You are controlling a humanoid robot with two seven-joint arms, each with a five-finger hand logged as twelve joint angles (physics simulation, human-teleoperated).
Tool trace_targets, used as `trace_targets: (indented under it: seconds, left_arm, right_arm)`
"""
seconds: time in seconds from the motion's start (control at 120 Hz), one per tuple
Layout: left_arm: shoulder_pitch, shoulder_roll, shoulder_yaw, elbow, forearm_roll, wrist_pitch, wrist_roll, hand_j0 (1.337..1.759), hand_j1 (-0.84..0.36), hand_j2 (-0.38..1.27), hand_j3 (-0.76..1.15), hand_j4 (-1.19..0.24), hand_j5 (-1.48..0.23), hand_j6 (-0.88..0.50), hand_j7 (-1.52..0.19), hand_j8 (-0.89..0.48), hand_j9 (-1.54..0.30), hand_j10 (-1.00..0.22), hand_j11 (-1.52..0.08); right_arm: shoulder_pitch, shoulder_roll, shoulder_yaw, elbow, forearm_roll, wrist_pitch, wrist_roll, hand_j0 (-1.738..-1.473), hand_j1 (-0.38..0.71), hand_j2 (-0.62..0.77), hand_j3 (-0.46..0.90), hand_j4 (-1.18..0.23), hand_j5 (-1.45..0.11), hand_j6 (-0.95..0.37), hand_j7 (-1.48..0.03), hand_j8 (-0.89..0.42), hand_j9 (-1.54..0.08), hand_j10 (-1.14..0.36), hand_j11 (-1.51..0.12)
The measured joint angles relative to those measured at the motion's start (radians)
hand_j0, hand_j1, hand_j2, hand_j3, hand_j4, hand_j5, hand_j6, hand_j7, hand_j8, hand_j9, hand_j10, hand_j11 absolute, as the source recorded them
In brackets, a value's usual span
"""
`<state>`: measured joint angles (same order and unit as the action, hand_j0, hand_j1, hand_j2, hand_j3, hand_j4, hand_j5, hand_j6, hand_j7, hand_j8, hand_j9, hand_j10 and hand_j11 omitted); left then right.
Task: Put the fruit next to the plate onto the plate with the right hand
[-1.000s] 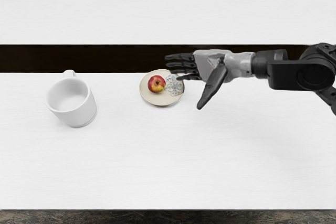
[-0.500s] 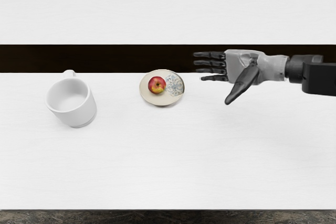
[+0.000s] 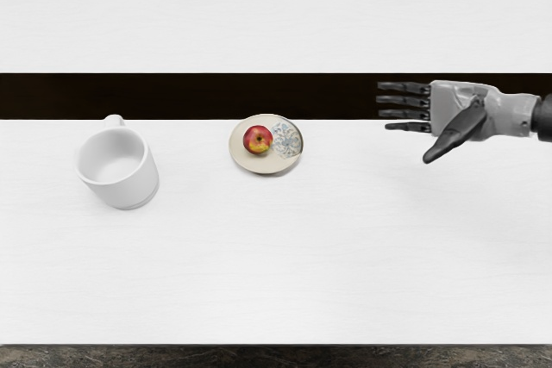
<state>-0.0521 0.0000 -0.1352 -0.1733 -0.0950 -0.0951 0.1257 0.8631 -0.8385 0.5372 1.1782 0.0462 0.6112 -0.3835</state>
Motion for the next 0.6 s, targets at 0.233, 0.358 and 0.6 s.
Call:
trace_targets:
  seconds: [0.233, 0.358, 0.6]
  left_arm:
    - [0.000, 0.000, 0.000, 0.000, 0.000, 0.000, 0.000, 1.658, 0.35, 0.00, 0.00, 0.00, 0.00, 0.00, 0.00, 0.00, 0.00, 0.00, 0.00]
    - [0.000, 0.000, 0.000, 0.000, 0.000, 0.000, 0.000, 1.658, 0.35, 0.00, 0.00, 0.00, 0.00, 0.00, 0.00, 0.00, 0.00, 0.00, 0.00]
    - [0.000, 0.000, 0.000, 0.000, 0.000, 0.000, 0.000, 1.658, 0.35, 0.00, 0.00, 0.00, 0.00, 0.00, 0.00, 0.00, 0.00, 0.00, 0.00]
  right_arm:
    - [-0.014, -0.066, -0.007, 0.000, 0.031, 0.000, 0.000, -1.658, -0.35, 0.00, 0.00, 0.00, 0.00, 0.00, 0.00, 0.00, 0.00, 0.00, 0.00]
    - [-0.022, -0.083, -0.008, 0.000, 0.037, 0.000, 0.001, -1.658, -0.35, 0.00, 0.00, 0.00, 0.00, 0.00, 0.00, 0.00, 0.00, 0.00, 0.00]
    - [-0.026, -0.091, -0.006, -0.001, 0.040, 0.000, 0.001, -1.658, -0.35, 0.00, 0.00, 0.00, 0.00, 0.00, 0.00, 0.00, 0.00, 0.00, 0.00]
